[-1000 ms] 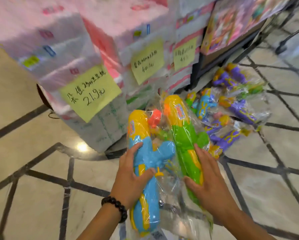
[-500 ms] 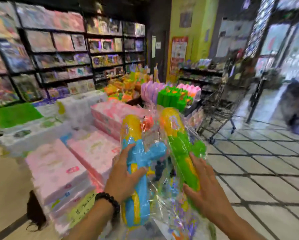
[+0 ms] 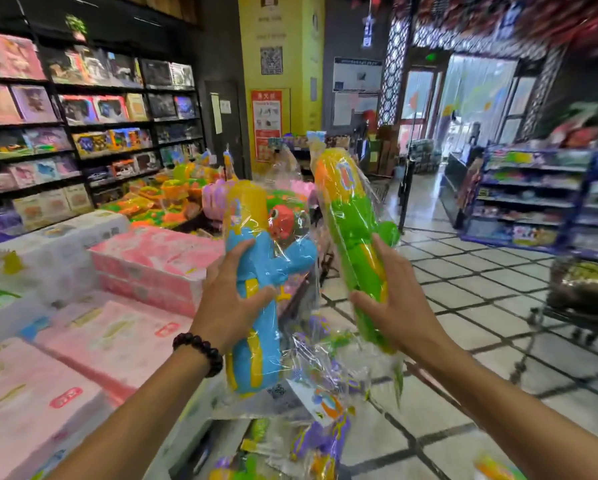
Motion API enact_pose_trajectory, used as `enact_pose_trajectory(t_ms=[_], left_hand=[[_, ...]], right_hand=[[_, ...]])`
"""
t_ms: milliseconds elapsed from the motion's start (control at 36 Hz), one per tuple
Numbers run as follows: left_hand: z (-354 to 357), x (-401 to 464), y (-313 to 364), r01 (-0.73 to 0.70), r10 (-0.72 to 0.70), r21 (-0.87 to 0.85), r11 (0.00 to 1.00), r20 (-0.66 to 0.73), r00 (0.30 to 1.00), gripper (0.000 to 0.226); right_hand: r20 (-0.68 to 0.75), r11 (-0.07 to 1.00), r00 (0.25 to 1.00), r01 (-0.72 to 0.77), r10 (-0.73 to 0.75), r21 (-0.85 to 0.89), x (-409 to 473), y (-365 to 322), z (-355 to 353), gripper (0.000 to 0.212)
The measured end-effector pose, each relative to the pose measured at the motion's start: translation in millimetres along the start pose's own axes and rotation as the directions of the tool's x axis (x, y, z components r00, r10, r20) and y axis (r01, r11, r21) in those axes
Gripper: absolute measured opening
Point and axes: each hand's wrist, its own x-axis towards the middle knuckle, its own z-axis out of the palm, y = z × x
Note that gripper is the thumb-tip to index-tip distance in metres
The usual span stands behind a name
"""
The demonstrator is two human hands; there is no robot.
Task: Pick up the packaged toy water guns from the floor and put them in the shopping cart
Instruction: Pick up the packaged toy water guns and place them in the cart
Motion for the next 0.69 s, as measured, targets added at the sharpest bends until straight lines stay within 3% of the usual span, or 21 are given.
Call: enact_pose_trajectory(t_ms=[278, 695], left_hand=[[99.2, 69.0, 27.1, -0.097, 0.098, -0.019, 0.995, 0.071, 0.993, 0.078], [325.8, 222.7, 61.5, -0.09, 0.091, -0.014, 0.996, 0.132, 0.987, 0.077]], right_hand=[[-0.115, 0.987, 0.983, -0.152, 0.146, -0.047, 21.9, 83.0, -71.1, 0.101], [-0.125, 0.958, 0.954, -0.281, 0.273, -0.049, 125.0, 312.0, -150.5, 0.102]])
